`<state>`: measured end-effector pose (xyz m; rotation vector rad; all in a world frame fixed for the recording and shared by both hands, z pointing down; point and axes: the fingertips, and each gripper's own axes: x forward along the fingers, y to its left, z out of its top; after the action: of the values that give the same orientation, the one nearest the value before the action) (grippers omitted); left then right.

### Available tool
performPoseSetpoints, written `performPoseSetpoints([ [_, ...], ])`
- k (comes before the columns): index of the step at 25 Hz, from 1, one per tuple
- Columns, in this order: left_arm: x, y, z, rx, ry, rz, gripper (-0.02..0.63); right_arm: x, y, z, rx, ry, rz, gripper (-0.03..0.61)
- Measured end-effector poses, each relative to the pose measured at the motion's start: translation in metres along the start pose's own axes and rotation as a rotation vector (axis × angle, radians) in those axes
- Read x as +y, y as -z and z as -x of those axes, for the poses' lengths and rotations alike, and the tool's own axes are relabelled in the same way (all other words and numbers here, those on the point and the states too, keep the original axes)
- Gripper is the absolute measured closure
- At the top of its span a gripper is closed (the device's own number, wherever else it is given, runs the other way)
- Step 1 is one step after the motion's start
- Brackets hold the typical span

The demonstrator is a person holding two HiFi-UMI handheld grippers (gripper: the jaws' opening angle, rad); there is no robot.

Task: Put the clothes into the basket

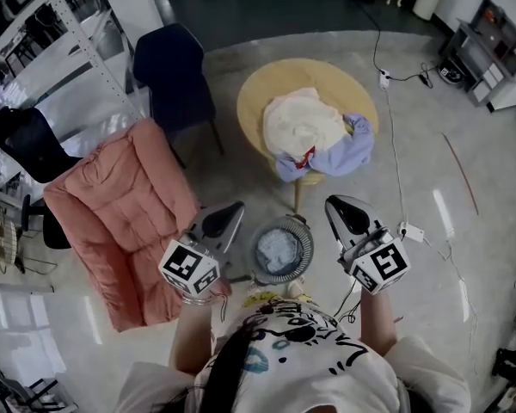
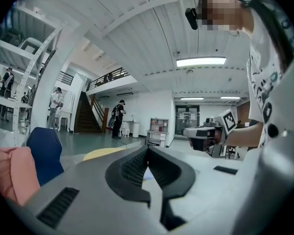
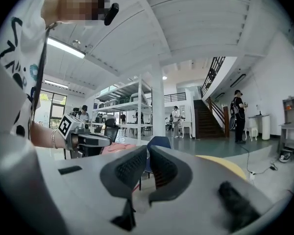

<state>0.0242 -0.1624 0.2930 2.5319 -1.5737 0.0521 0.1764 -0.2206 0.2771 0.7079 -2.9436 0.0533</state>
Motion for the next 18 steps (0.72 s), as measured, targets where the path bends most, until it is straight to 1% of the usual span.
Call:
performPoseSetpoints([
  [4,0.001,-0.022,0.006,-0.043,-0.012,-0.032,0.598,-0.004,-0.020,0.003,-0.040,0.007,0.028,0.538],
  [7,0.003,-0.031,0.010,-0.065,-0.023,-0.042,0.598,-0.005,-0.032,0.005,-0.062,0.012,0.050,0.540],
  [13,0.008,-0.038,0.016,-0.077,-0.040,-0.051,0.598,-0.009,-0.045,0.010,-0.096,0.060,0.081,0.546],
  [18,0.006,-0.037,0.018,-0.083,-0.045,-0.048,0.598,-0.004,-0.049,0.012,-0.100,0.043,0.098,0.548],
])
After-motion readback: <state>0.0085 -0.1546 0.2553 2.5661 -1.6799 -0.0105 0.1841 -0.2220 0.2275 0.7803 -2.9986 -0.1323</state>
